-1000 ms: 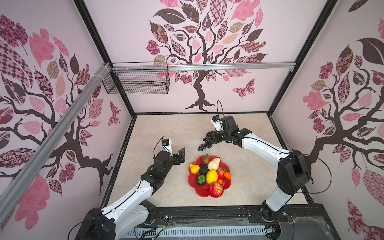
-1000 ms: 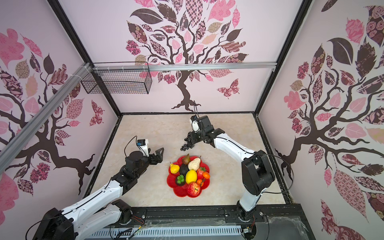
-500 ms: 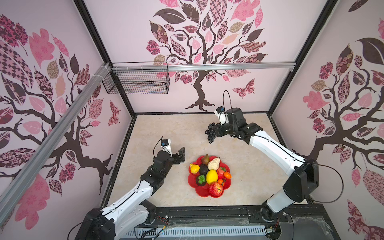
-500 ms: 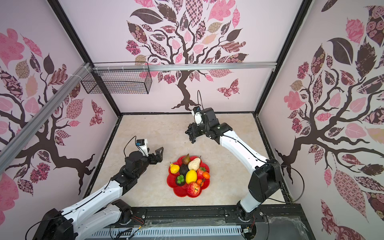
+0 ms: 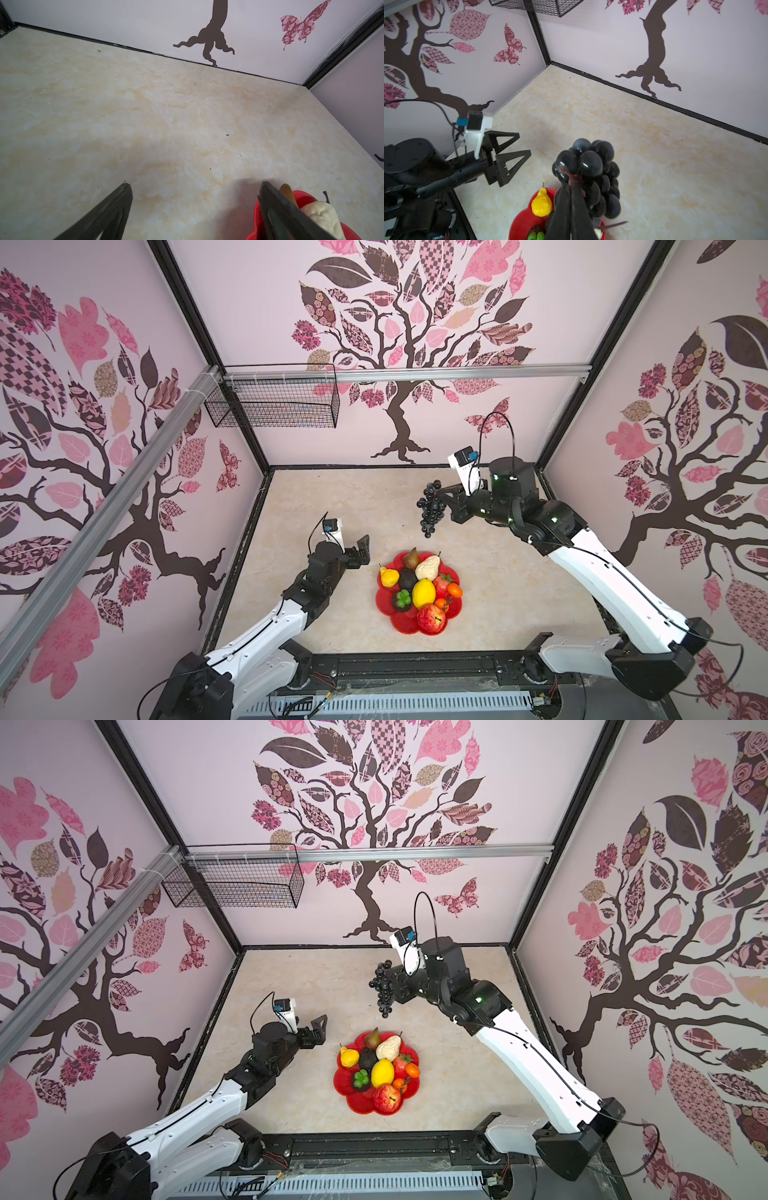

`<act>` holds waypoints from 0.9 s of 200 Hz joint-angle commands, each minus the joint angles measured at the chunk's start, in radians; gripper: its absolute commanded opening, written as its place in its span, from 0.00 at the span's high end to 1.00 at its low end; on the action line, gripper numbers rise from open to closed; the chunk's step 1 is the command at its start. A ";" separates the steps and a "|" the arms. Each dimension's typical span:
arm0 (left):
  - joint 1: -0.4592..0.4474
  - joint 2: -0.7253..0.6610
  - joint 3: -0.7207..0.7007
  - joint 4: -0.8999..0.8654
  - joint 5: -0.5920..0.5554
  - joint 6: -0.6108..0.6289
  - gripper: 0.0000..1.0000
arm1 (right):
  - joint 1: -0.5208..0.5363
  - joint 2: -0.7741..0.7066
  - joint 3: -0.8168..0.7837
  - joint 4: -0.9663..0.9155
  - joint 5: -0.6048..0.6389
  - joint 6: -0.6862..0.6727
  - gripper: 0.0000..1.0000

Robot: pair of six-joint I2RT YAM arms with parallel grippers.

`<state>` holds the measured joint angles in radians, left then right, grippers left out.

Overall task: Arrange fruit in a fruit bowl
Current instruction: Pick up the fruits from the top-center of the table.

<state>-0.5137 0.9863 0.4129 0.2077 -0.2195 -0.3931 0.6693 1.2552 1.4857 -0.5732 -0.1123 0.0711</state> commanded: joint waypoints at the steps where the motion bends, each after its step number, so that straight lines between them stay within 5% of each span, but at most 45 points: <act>1: 0.006 0.008 -0.027 0.031 -0.007 0.011 0.02 | 0.088 -0.038 0.012 -0.081 0.079 -0.028 1.00; 92: 0.011 -0.005 -0.032 0.021 -0.043 0.013 0.02 | 0.279 -0.101 -0.102 -0.131 0.091 0.042 1.00; 180: 0.012 0.012 -0.022 0.018 -0.026 0.013 0.02 | 0.291 -0.152 -0.234 -0.081 -0.005 0.102 1.00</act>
<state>-0.5079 0.9932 0.4103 0.2111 -0.2497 -0.3920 0.9554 1.1446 1.2430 -0.6899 -0.0814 0.1516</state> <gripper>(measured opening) 0.981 0.046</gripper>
